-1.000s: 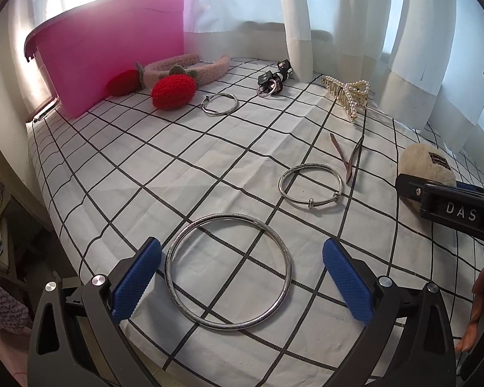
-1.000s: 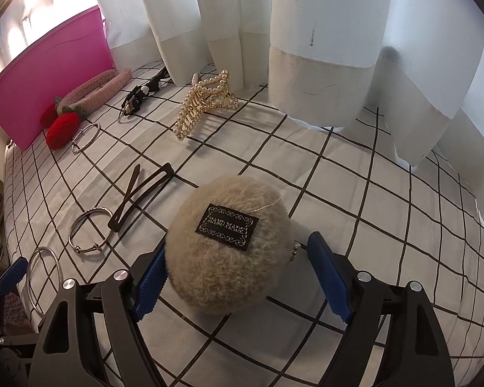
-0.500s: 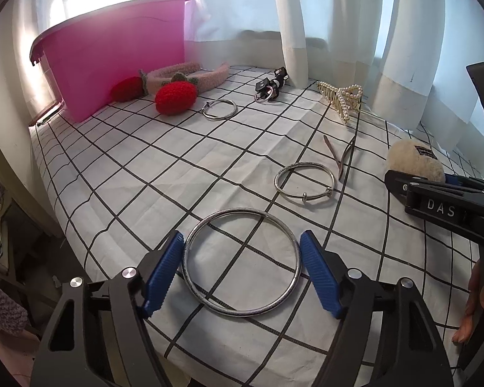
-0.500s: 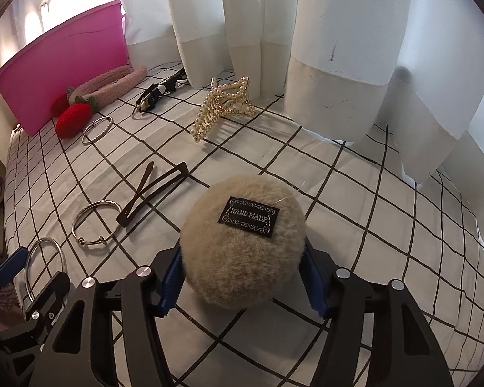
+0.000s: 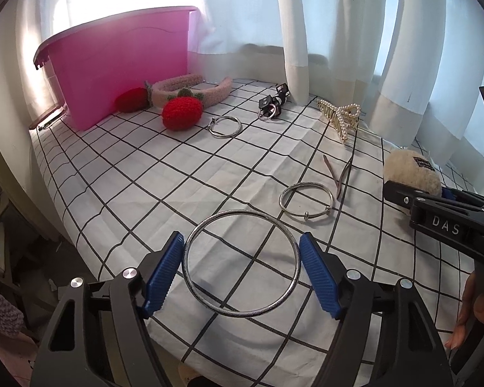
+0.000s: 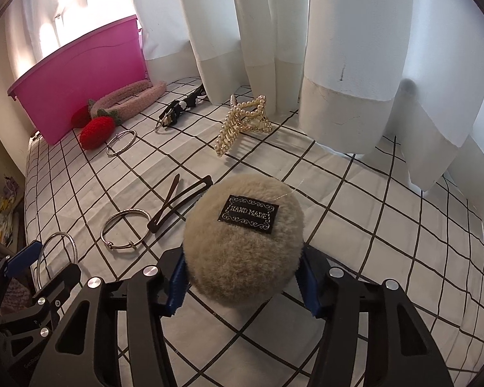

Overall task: Organize jewelry
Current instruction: 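Carry the metal ring and beige ball with both tools over the tub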

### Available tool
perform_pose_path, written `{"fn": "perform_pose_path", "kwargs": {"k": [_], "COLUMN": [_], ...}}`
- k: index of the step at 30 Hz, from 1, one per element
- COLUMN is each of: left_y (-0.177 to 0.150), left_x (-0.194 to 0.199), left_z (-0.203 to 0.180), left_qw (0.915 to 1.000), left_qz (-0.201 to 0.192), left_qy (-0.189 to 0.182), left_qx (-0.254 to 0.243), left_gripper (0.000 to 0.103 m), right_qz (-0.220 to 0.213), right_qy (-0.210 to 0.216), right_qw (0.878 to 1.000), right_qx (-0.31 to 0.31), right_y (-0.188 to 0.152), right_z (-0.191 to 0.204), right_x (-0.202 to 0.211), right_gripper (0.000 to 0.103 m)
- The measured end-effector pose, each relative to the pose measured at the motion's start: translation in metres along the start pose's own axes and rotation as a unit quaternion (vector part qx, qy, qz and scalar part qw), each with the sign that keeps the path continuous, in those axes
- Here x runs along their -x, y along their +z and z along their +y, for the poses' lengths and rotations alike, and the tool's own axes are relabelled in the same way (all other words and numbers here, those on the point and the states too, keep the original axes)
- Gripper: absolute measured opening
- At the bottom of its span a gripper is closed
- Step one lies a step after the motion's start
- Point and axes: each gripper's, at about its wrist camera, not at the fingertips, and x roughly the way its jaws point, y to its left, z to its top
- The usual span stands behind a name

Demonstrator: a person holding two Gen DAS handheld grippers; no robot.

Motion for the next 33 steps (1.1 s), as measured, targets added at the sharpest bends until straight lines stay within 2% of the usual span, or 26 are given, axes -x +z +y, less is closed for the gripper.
{"fn": "perform_pose_path", "kwargs": {"k": [8, 19, 25, 33], "left_y": [0.036, 0.104, 0.146, 0.215], "left_x": [0.030, 0.087, 0.098, 0.089], "left_z": [0.012, 0.047, 0.074, 0.128], "left_qw": [0.9998, 0.9973, 0.9955, 0.9938], "left_qz": [-0.018, -0.062, -0.085, -0.109], "left_qy": [0.000, 0.020, 0.020, 0.004], "left_qx": [0.008, 0.034, 0.038, 0.024], "left_gripper": [0.071, 0.071, 0.071, 0.071], "right_qz": [-0.006, -0.050, -0.075, -0.104], "right_qy": [0.012, 0.049, 0.068, 0.081], "right_qw": [1.000, 0.997, 0.993, 0.990], "right_qx": [0.004, 0.042, 0.056, 0.054], "right_y": [0.018, 0.077, 0.118, 0.193], "right_z": [0.006, 0.038, 0.070, 0.132], "right_x": [0.031, 0.086, 0.096, 0.087], "right_gripper": [0.054, 0.054, 0.054, 0.054]}}
